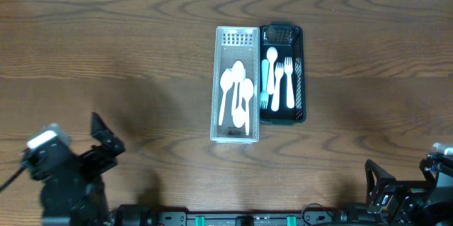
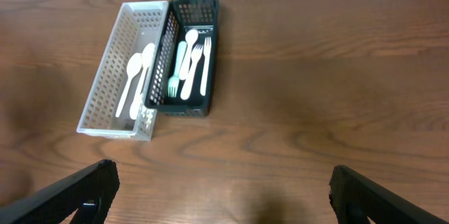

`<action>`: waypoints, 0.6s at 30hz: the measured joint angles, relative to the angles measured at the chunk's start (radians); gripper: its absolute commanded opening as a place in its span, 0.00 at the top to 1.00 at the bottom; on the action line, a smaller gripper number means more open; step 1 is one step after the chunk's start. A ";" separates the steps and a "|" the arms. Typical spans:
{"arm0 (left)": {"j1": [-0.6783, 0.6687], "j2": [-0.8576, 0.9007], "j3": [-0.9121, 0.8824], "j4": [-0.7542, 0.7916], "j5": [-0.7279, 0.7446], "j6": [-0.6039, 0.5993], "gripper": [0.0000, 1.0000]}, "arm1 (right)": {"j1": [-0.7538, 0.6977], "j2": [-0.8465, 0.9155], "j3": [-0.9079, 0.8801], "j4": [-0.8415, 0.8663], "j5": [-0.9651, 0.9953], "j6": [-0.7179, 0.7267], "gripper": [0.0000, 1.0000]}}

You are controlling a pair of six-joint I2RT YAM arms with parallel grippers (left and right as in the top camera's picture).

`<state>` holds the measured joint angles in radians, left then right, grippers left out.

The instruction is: Pack container

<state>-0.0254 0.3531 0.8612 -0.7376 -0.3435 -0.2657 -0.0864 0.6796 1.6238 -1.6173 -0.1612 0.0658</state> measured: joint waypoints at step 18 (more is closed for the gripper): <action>0.044 -0.278 -0.595 0.357 0.128 0.118 0.02 | 0.000 0.000 0.000 -0.002 0.000 0.000 0.01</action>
<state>0.0189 0.0746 0.2661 -0.3805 -0.2153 -0.1478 -0.0864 0.6796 1.6238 -1.6188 -0.1612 0.0658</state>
